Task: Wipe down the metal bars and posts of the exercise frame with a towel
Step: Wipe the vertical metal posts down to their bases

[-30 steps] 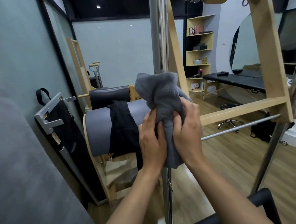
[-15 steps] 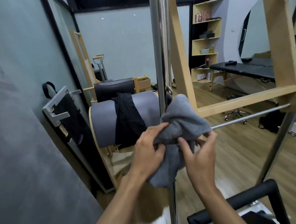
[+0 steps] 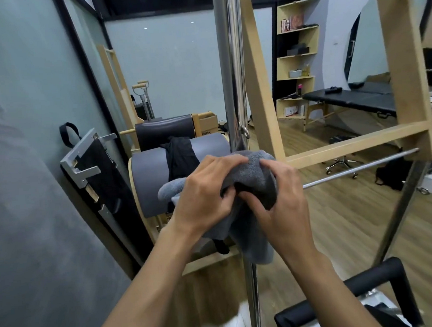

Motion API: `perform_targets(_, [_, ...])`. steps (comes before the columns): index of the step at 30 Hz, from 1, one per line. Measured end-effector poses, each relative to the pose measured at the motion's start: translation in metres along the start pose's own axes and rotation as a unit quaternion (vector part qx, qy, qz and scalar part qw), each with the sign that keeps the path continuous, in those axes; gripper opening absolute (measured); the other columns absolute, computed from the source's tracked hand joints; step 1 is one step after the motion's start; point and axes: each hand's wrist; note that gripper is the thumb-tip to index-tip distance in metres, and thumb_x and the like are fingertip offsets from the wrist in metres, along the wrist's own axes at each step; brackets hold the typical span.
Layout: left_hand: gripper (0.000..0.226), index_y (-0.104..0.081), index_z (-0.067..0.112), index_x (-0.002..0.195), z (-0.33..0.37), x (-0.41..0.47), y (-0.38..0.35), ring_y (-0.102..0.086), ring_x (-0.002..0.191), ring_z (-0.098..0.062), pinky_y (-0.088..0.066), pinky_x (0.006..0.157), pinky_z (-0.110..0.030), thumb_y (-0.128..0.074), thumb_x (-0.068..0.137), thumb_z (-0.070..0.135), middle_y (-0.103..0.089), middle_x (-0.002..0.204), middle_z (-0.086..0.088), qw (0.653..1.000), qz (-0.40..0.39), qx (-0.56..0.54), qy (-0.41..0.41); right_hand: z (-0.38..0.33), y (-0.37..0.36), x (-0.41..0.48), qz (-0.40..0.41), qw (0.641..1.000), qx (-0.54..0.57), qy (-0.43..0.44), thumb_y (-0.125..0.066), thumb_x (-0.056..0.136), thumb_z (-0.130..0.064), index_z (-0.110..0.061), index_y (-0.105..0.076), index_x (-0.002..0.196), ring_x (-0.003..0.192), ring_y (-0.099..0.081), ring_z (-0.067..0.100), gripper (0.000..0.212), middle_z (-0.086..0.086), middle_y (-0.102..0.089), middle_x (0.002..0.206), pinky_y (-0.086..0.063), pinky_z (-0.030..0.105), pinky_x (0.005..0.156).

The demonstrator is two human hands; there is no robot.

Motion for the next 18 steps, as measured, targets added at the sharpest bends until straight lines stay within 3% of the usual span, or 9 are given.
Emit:
perform_targets(4, [0.039, -0.059, 0.002, 0.115, -0.013, 0.003, -0.007, -0.059, 0.105, -0.028, -0.050, 0.093, -0.040, -0.064, 0.078, -0.005, -0.063, 0.114, -0.013, 0.998, 0.034, 0.035, -0.034, -0.001, -0.006, 0.020, 0.006, 1.000, -0.014, -0.003, -0.071, 0.076, -0.009, -0.021, -0.056, 0.115, 0.097, -0.054, 0.020, 0.044, 0.002, -0.053, 0.105, -0.048, 0.038, 0.082])
perform_targets(6, [0.035, -0.058, 0.006, 0.114, -0.020, 0.003, -0.012, -0.055, 0.111, -0.028, -0.046, 0.096, -0.044, -0.067, 0.081, 0.004, -0.059, 0.118, -0.013, 0.993, 0.074, 0.076, 0.042, -0.003, -0.010, 0.029, 0.013, 1.000, -0.016, 0.002, -0.069, 0.075, -0.007, -0.019, -0.061, 0.112, 0.093, -0.055, 0.022, 0.039, 0.003, -0.053, 0.102, -0.048, 0.036, 0.080])
perform_targets(9, [0.037, -0.058, 0.017, 0.108, -0.020, -0.001, -0.020, -0.049, 0.106, -0.022, -0.037, 0.092, -0.037, -0.071, 0.079, 0.035, -0.054, 0.112, -0.005, 0.943, 0.159, 0.175, 0.236, -0.009, -0.012, 0.032, 0.054, 0.998, -0.016, 0.013, -0.068, 0.076, -0.005, -0.015, -0.065, 0.108, 0.091, -0.055, 0.021, 0.033, 0.002, -0.053, 0.099, -0.048, 0.033, 0.078])
perform_targets(12, [0.034, -0.055, 0.023, 0.098, -0.016, -0.008, -0.031, -0.047, 0.093, -0.014, -0.035, 0.081, -0.030, -0.064, 0.083, 0.051, -0.054, 0.098, 0.005, 0.907, 0.175, 0.104, 0.369, -0.013, -0.015, 0.031, 0.091, 0.995, -0.009, 0.032, -0.069, 0.076, 0.002, -0.012, -0.068, 0.101, 0.091, -0.056, 0.021, 0.029, 0.004, -0.054, 0.098, -0.047, 0.028, 0.080])
perform_targets(14, [0.033, -0.056, 0.025, 0.101, -0.014, -0.010, -0.040, -0.048, 0.095, -0.013, -0.037, 0.077, -0.030, -0.053, 0.090, 0.057, -0.056, 0.101, 0.007, 0.896, 0.153, 0.032, 0.417, -0.013, -0.018, 0.034, 0.121, 0.991, -0.009, 0.057, -0.071, 0.077, 0.004, -0.009, -0.069, 0.095, 0.092, -0.057, 0.021, 0.022, 0.005, -0.057, 0.097, -0.044, 0.020, 0.082])
perform_targets(16, [0.038, -0.057, 0.028, 0.113, -0.011, -0.008, -0.048, -0.050, 0.106, -0.014, -0.037, 0.080, -0.027, -0.042, 0.095, 0.057, -0.057, 0.114, 0.006, 0.895, 0.127, -0.038, 0.426, -0.006, -0.022, 0.038, 0.154, 0.986, 0.014, 0.059, -0.071, 0.081, 0.004, -0.008, -0.070, 0.092, 0.092, -0.059, 0.019, 0.017, 0.003, -0.060, 0.097, -0.043, 0.016, 0.085])
perform_targets(18, [0.052, -0.052, 0.027, 0.130, -0.008, -0.005, -0.056, -0.046, 0.120, -0.015, -0.037, 0.092, -0.027, -0.035, 0.095, 0.061, -0.054, 0.129, 0.005, 0.909, 0.088, -0.081, 0.399, 0.007, -0.027, 0.044, 0.166, 0.982, 0.085, 0.007, -0.069, 0.085, 0.001, -0.017, -0.069, 0.094, 0.094, -0.061, 0.012, 0.020, -0.001, -0.062, 0.098, -0.046, 0.019, 0.085])
Point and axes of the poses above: each hand's wrist, its own x-axis towards the middle knuckle, its own y-axis out of the back of the hand, z = x × y
